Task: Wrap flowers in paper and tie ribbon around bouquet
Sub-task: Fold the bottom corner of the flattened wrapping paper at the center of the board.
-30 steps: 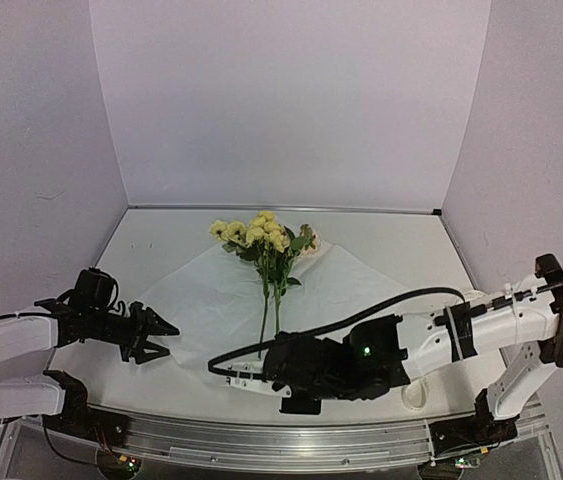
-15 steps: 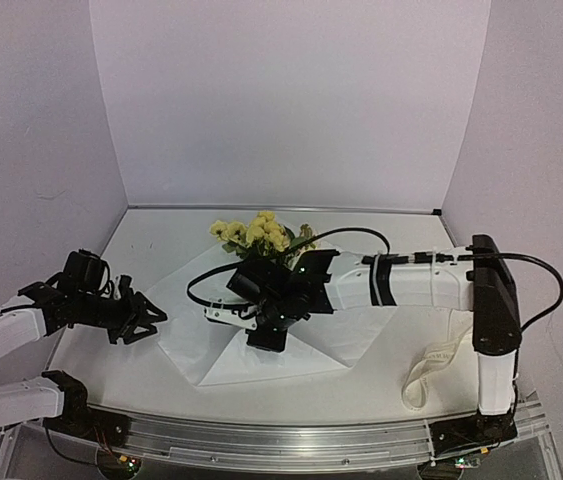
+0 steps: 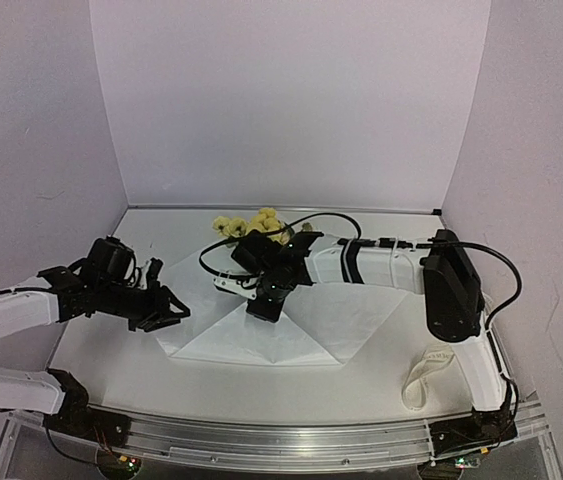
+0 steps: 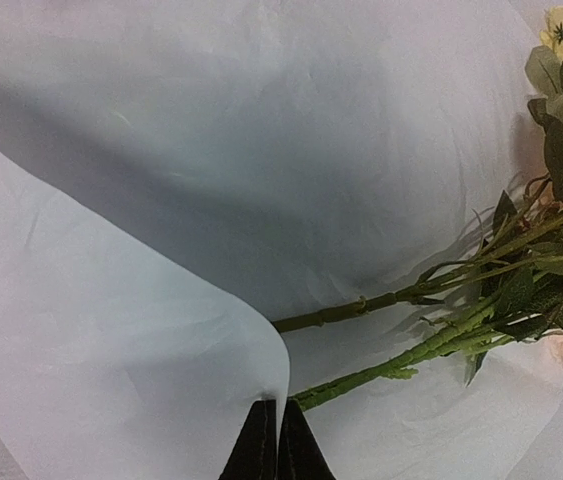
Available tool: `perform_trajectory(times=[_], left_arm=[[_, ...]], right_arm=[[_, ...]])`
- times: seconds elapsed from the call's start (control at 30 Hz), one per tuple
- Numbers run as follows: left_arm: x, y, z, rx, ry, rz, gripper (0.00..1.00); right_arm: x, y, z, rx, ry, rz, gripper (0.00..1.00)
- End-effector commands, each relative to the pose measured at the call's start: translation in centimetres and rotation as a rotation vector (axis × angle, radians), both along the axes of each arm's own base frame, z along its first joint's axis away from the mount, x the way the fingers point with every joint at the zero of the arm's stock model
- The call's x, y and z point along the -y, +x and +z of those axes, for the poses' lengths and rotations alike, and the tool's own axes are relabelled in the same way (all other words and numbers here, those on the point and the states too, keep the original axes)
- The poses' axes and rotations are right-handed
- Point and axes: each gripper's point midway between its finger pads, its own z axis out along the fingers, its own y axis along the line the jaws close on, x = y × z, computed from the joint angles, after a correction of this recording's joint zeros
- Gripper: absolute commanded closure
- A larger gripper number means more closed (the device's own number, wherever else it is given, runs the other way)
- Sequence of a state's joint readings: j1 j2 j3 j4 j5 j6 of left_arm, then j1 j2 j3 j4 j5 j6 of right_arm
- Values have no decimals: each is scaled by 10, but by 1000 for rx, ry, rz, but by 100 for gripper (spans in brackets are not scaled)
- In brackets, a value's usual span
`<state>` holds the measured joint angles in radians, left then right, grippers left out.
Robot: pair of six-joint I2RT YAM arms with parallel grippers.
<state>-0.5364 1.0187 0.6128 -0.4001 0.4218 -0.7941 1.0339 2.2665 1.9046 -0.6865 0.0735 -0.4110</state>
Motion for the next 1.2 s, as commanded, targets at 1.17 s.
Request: perform_trajectory(times=[1.17], left_arm=[[-64, 42, -144, -313, 323, 376, 85]], right_arm=[[-4, 54, 51, 111, 159, -128, 100]])
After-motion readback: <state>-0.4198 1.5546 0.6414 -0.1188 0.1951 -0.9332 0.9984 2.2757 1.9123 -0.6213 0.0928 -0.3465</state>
